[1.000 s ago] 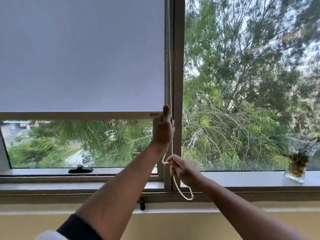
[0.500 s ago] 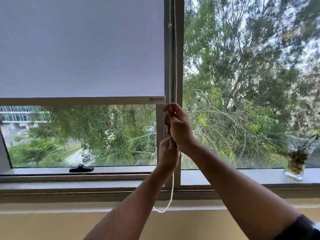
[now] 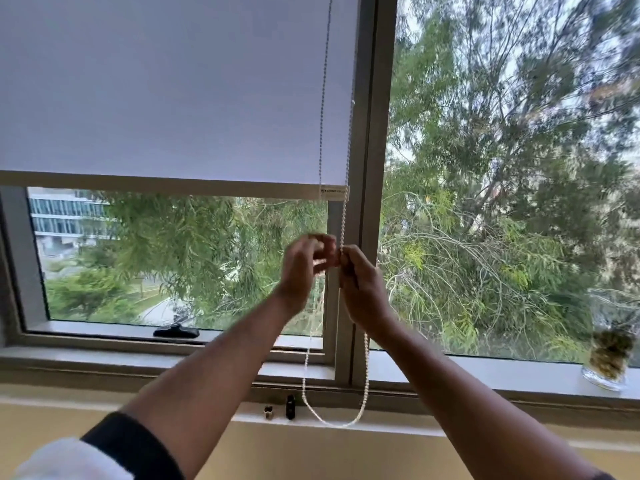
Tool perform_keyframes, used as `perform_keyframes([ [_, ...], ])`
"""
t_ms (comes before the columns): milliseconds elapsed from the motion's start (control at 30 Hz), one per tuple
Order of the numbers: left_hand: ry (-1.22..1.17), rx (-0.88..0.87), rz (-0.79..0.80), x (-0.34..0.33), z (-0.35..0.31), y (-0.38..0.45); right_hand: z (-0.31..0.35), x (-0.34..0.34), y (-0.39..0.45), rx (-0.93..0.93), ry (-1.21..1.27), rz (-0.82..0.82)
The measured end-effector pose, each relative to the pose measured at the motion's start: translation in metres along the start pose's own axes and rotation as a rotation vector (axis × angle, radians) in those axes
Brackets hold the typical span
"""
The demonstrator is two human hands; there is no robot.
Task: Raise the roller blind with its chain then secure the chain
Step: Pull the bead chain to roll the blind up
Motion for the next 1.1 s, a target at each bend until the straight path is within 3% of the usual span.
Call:
perform_keyframes([
  [233, 0.015, 0.002, 0.150, -0.032, -0.096, 0.052, 0.006, -0.009, -0.007, 0.050, -0.062, 0.010],
  [367, 0.020, -0.006, 0.057, -0.048, -0.109, 0.054, 0.011, -0.007, -0.006, 0.066, -0.117, 0.038],
  [533, -0.013, -0.103, 0.036, -0.050, -0.102, 0.043, 0.005, -0.002, -0.004, -0.033, -0.017, 0.137],
  [667, 0.038, -0.082, 0.021, -0.038, -0.078, 0.026, 0.006, 0.012, 0.007, -0.138, 0.235, 0.126],
  [967, 0.061, -0.043, -0.037, -0.050, -0.022, -0.001, 0.064, 0.037, 0.064, -0.056, 0.658, 0.082],
  [1100, 0.143, 0.010, -0.011, -0.058, -0.005, -0.003, 0.076, 0.040, 0.077, -0.031, 0.562, 0.002],
])
Point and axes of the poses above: each hand's wrist, its own y-axis towards the middle knuckle, its own x-axis out of the back of the hand, z = x × y, the point moved 7 cm from there along y, towards the middle knuckle, and after that the axes turned 15 degrees about z, right-handed, at the moved point
